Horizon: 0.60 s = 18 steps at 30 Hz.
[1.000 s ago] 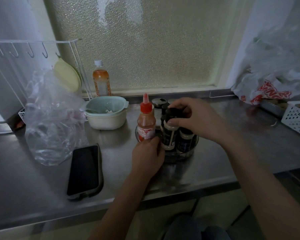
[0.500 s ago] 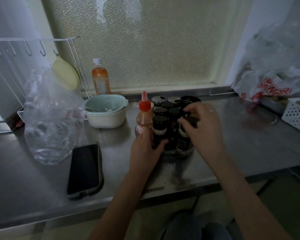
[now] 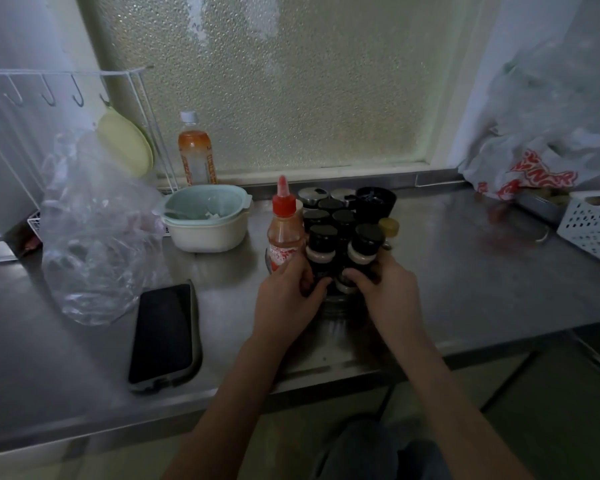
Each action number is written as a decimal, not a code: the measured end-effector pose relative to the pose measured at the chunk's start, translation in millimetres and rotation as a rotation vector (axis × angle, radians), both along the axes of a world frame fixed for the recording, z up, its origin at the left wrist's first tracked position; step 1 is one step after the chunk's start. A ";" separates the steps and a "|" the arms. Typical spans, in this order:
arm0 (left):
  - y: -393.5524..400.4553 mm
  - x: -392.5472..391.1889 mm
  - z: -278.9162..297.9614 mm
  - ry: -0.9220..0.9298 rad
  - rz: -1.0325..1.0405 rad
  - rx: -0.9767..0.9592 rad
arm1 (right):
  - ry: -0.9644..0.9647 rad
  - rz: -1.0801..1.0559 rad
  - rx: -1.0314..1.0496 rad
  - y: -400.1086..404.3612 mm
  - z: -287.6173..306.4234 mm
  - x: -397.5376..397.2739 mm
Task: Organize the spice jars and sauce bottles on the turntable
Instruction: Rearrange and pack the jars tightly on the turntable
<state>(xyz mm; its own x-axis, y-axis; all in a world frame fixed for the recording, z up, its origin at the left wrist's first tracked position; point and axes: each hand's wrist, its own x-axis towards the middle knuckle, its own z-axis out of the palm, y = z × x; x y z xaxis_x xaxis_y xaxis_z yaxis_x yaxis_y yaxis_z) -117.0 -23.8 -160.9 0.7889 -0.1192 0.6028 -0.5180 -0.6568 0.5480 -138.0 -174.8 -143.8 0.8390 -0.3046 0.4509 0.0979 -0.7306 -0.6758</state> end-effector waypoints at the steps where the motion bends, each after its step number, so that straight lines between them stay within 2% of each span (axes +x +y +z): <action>1: -1.0 0.0 -0.3 -0.003 -0.019 0.007 | 0.037 0.008 -0.075 -2.2 -1.5 2.3; 3: -1.4 0.6 -1.1 0.000 -0.055 0.005 | 0.089 0.023 -0.189 -5.4 -2.0 5.9; 7: -1.3 -0.9 -1.7 -0.001 -0.031 -0.003 | 0.064 0.110 -0.214 -9.5 -2.9 5.2; 9: -2.4 -2.2 -1.5 -0.053 0.009 0.043 | -0.030 0.089 -0.198 -13.0 -3.5 -0.1; 12: -1.3 0.1 -2.5 -0.100 -0.014 0.077 | -0.218 -0.076 -0.054 -24.3 1.2 -3.1; 13: -0.1 0.7 -3.1 -0.083 -0.029 0.059 | -0.211 -0.117 0.009 -29.3 2.7 -0.6; 15: 1.1 0.6 -3.9 -0.037 -0.037 0.020 | -0.068 -0.100 0.113 -37.2 3.4 8.4; 18: 1.6 0.6 -4.8 -0.041 -0.015 -0.043 | 0.029 -0.005 0.091 -36.8 2.4 17.9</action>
<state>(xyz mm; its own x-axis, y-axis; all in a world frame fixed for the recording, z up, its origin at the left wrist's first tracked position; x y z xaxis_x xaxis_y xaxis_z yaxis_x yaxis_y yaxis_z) -116.4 -22.3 -165.6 0.7616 -0.1036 0.6397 -0.5501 -0.6251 0.5537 -120.1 -211.6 -141.5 0.8497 -0.3472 0.3967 0.0743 -0.6661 -0.7421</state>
